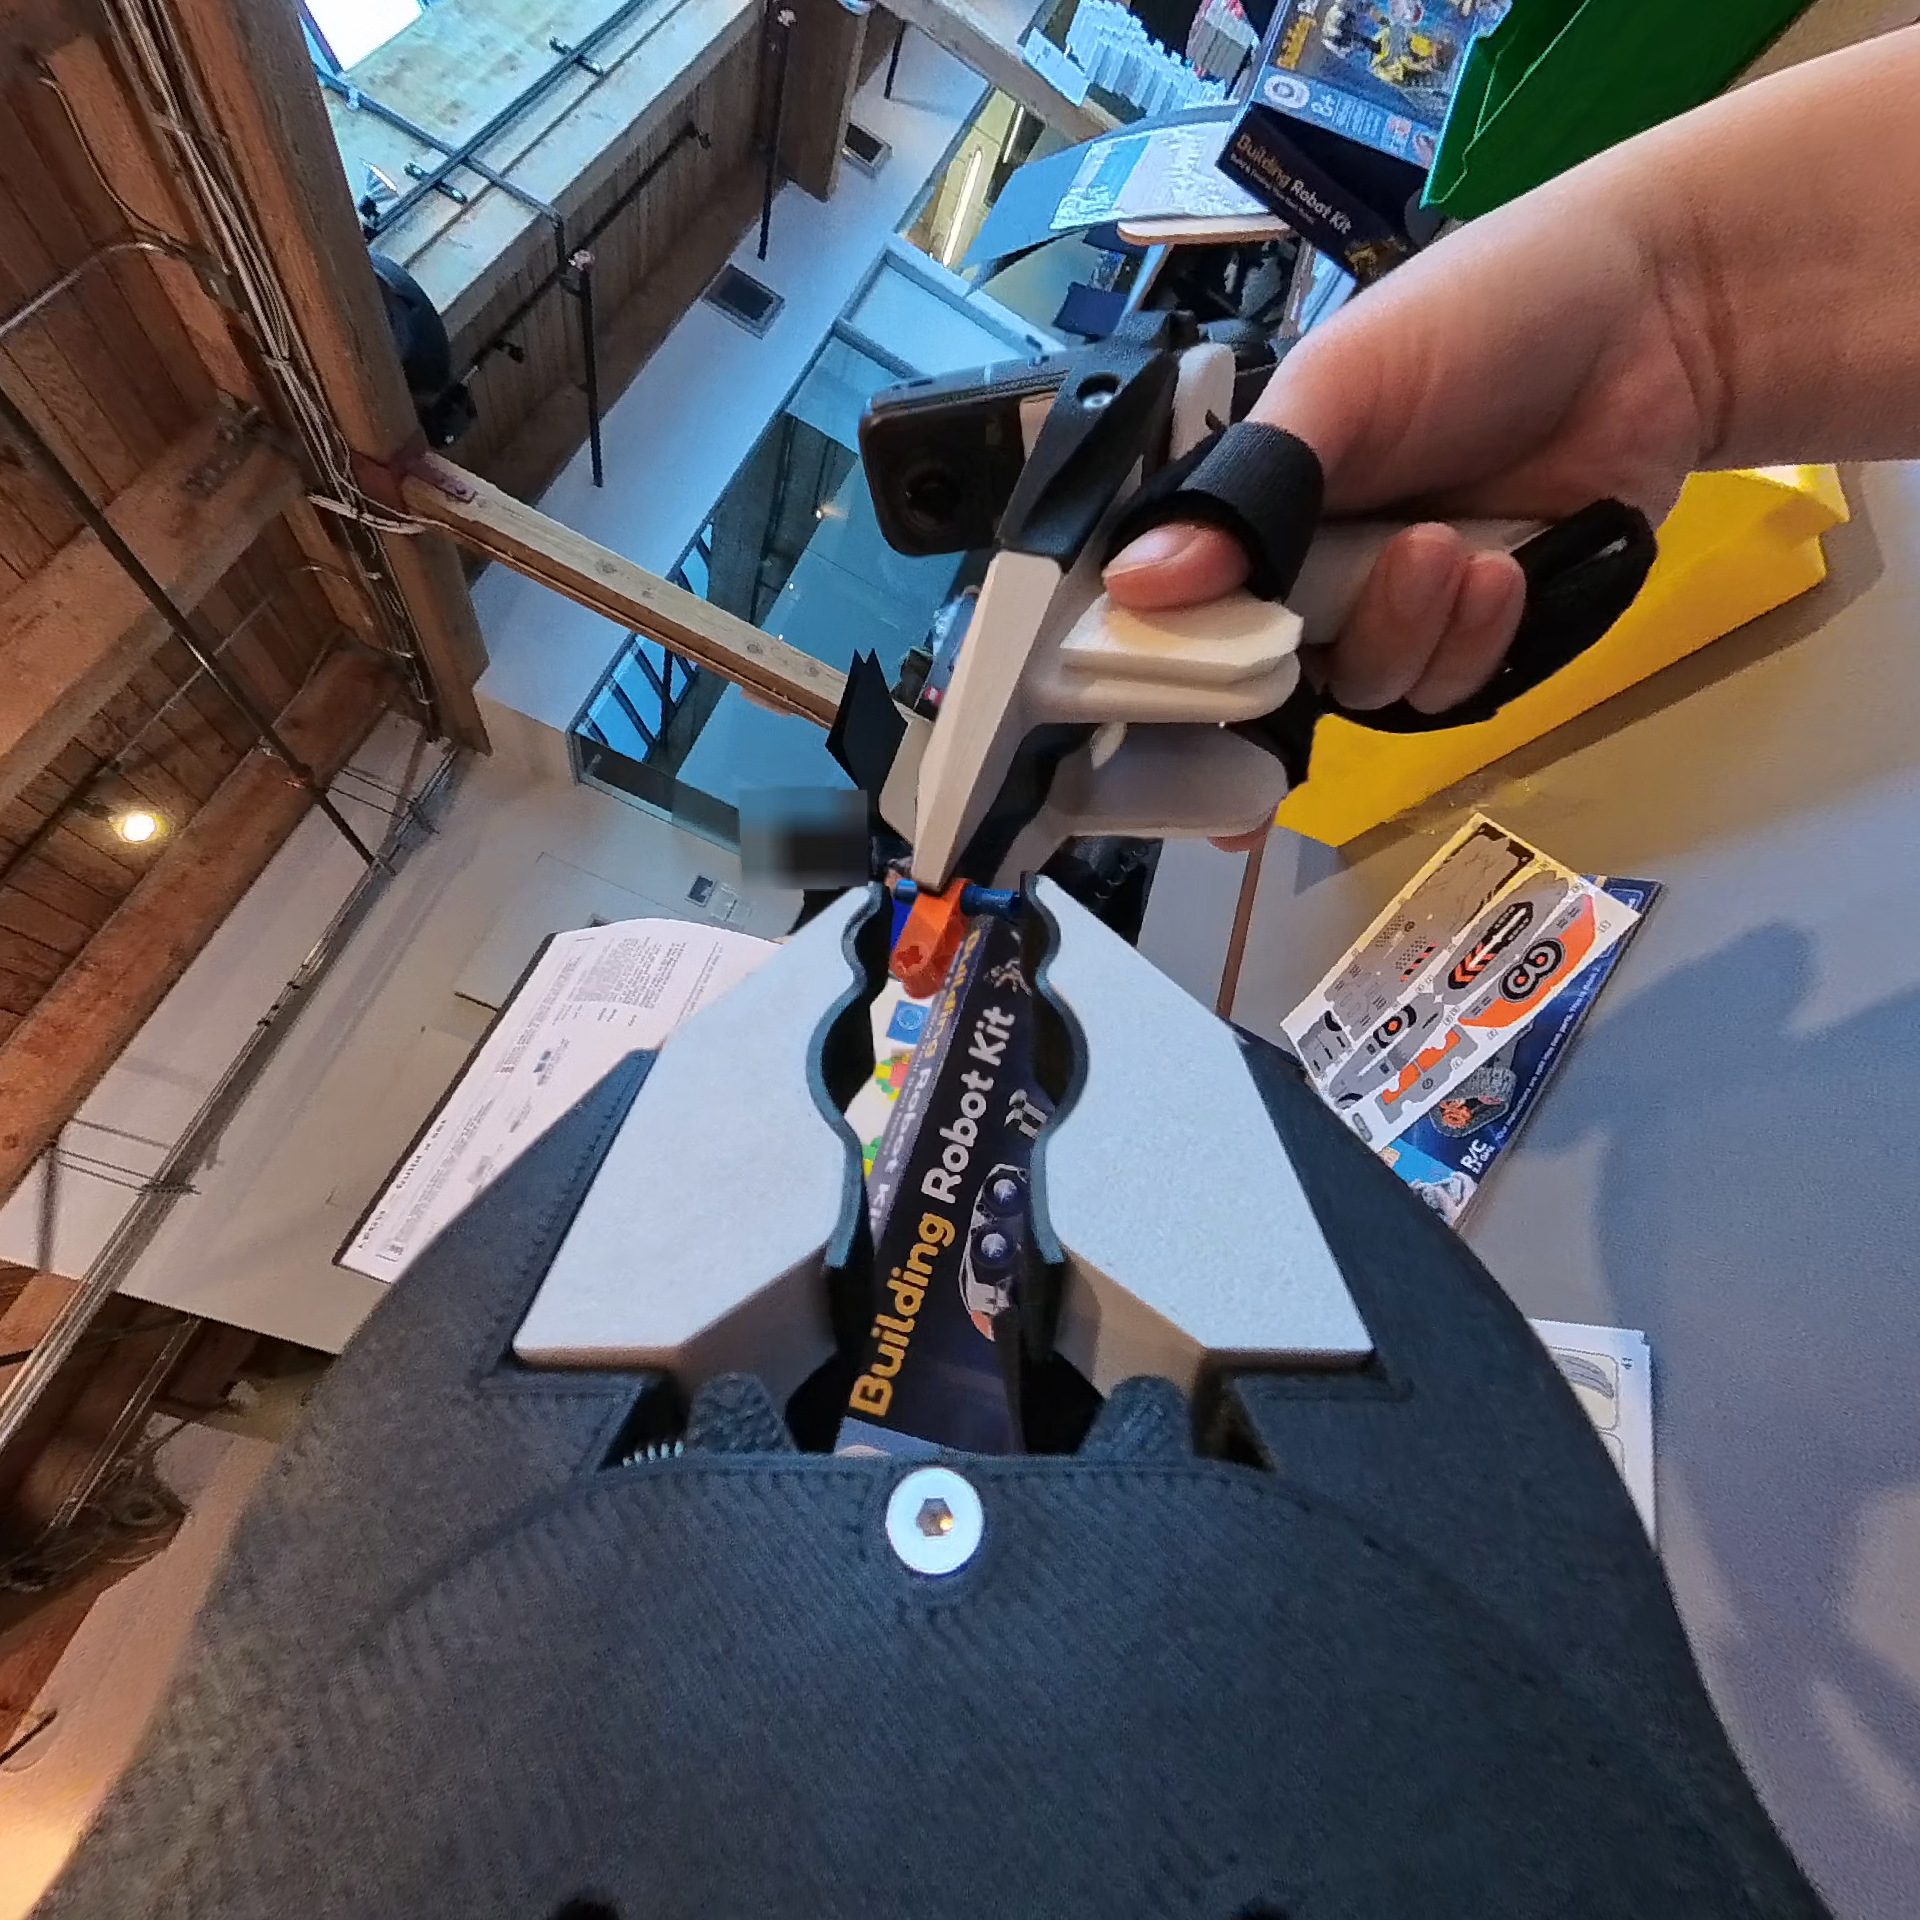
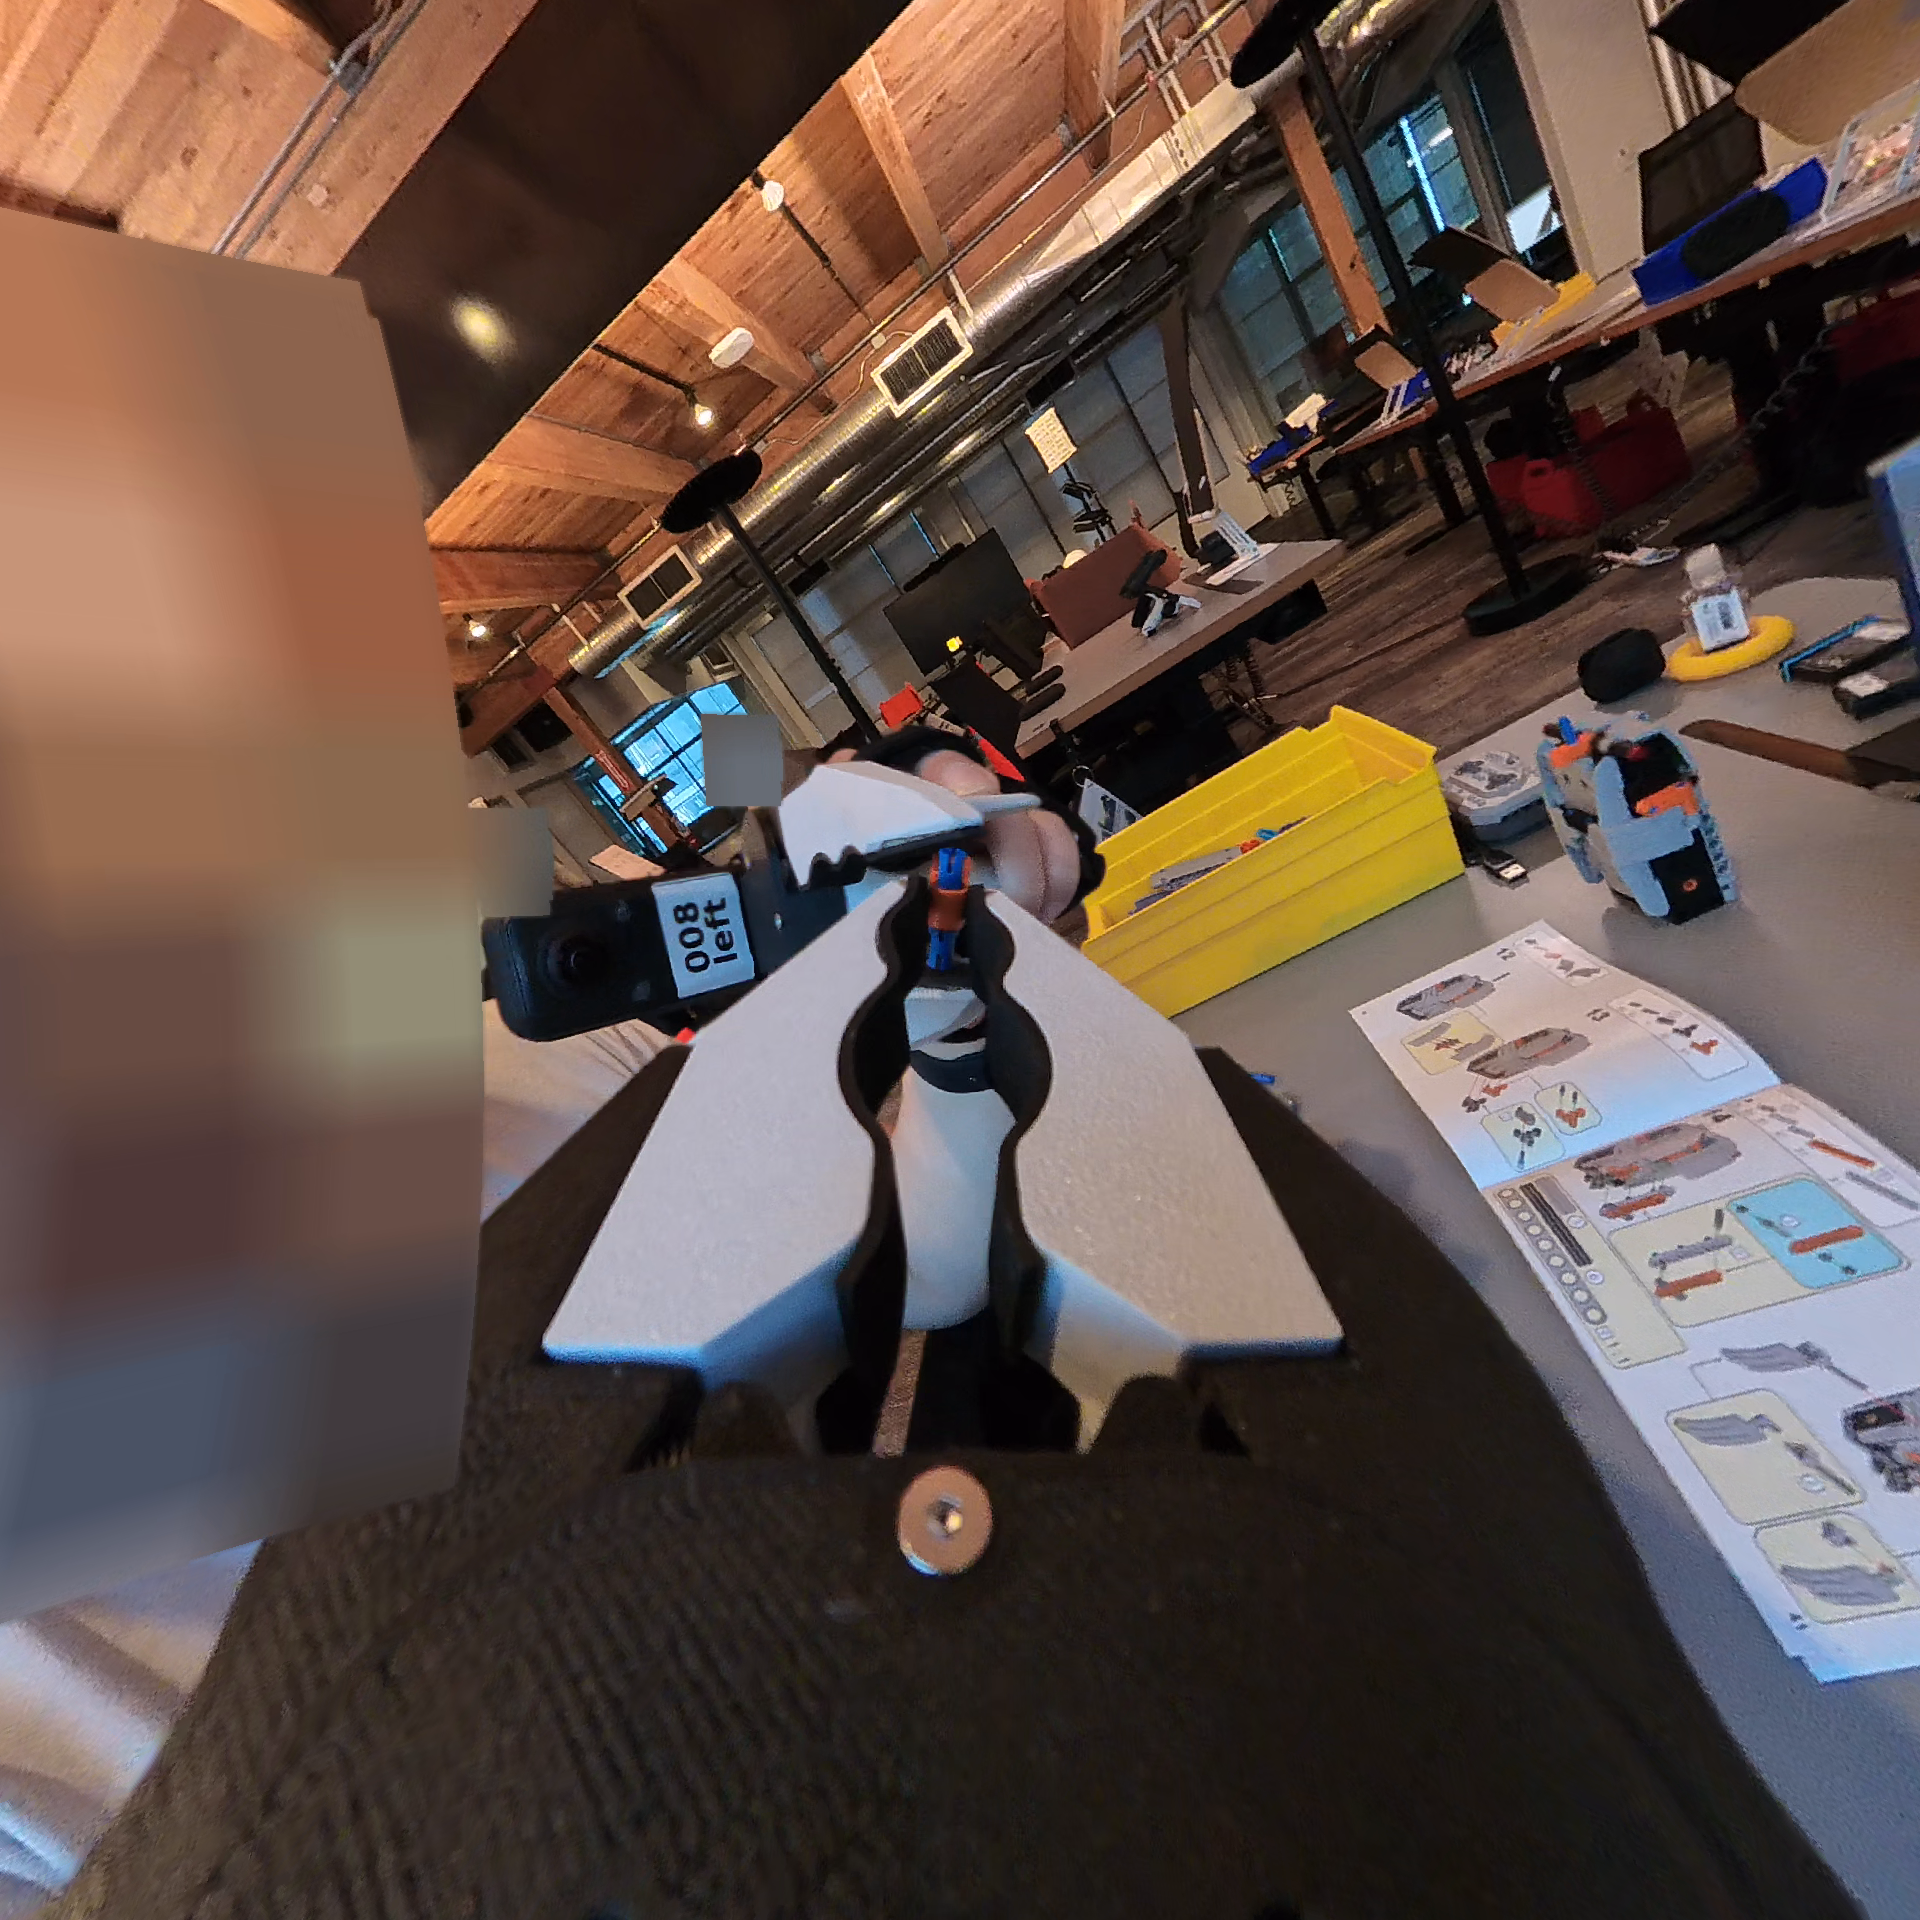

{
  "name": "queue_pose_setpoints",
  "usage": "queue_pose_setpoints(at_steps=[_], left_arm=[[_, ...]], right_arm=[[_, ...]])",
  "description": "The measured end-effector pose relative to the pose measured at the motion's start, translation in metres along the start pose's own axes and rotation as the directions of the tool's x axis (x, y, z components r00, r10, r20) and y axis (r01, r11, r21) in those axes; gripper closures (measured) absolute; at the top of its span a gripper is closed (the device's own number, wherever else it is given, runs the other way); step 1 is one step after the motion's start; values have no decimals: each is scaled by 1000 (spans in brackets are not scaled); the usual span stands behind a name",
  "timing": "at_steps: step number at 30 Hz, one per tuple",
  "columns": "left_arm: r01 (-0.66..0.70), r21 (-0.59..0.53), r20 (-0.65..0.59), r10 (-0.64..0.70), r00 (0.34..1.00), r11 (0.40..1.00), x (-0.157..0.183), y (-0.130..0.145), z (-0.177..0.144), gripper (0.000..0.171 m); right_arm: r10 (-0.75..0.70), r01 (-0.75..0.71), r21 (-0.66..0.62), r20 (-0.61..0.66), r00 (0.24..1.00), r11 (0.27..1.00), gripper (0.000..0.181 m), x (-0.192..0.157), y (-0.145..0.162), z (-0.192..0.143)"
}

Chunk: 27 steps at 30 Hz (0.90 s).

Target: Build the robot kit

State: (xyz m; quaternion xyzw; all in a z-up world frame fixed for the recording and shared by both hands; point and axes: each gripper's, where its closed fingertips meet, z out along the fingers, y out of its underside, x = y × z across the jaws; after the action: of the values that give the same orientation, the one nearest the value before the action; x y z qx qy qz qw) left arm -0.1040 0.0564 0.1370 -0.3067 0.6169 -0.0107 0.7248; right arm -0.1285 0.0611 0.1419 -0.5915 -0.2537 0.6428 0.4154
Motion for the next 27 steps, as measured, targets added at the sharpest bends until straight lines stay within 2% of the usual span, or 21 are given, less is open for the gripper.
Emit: queue_pose_setpoints(at_steps=[7, 19, 23, 27], left_arm=[[-74, 41, 44, 72, 996, 996, -2, -10, -4, 150], [-7, 47, -20, 8, 1000, 999, 2, -2, -5, 151], [64, 66, -36, -62, 997, 996, 1, -3, -4, 150], [258, 120, -135, -242, 961, 958, -3, -8, -14, 147]], right_arm=[[-90, 91, -3, 60, 994, 996, 175, -13, 0, 0], [-62, 63, -7, 49, 997, 998, 175, -5, 3, 2], [-114, 114, -1, 38, 993, 994, 176, -6, 1, 2], [-40, 38, 39, 45, 998, 998, 175, -5, -6, -3]])
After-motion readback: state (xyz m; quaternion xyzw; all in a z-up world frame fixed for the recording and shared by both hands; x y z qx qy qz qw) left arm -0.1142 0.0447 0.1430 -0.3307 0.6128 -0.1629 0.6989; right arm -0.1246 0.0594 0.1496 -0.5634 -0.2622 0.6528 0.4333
